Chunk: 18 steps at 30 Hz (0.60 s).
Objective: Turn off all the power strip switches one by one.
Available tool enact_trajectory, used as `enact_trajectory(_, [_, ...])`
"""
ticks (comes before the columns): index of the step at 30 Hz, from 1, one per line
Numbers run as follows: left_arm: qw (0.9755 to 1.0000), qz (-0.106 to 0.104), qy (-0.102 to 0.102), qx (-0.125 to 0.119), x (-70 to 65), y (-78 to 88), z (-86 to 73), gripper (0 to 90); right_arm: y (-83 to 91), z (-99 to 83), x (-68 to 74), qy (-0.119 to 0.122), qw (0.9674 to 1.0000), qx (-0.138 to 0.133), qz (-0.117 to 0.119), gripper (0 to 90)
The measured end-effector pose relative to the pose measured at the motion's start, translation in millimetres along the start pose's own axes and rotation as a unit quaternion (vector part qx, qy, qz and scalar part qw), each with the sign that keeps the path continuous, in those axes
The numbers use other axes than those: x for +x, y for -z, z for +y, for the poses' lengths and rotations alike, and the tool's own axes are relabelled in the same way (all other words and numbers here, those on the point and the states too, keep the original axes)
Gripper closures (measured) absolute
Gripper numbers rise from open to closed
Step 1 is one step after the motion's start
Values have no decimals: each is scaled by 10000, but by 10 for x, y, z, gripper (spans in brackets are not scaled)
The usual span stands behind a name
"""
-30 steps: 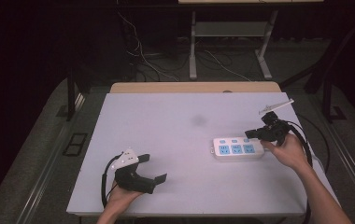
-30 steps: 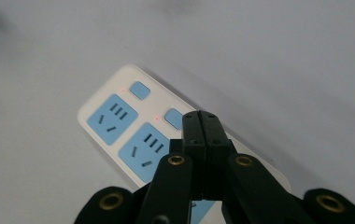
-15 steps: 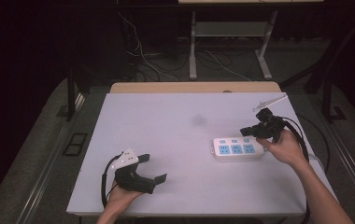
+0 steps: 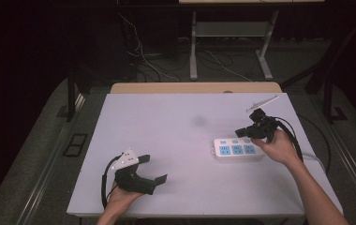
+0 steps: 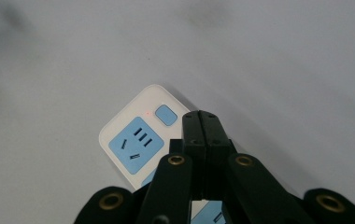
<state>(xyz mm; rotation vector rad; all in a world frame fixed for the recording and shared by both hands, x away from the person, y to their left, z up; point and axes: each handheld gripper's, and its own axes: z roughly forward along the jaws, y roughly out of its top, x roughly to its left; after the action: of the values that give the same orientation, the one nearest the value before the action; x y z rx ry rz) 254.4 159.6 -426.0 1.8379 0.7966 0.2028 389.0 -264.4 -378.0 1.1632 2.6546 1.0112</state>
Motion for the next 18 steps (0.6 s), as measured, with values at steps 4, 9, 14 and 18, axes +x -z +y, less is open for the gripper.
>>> enact_trajectory(4, [10000, 3, 0, 0, -1, 3, 0, 0, -44, -1, -11, -9, 10000, 54, 12, 900])
enact_trajectory(9, [10000, 14, 7, -1, 1, 8, 1, 0, -92, -4, -31, -46, 9999, 120, 11, 900])
enact_trajectory(14, [10000, 14, 4, 3, 3, 8, 1, 0, -144, -11, -54, -77, 9998, 162, 18, 900])
enact_trajectory(18, [10000, 9, 3, 2, 5, 10, 1, 0, -192, -22, -73, -100, 9997, 205, 24, 900])
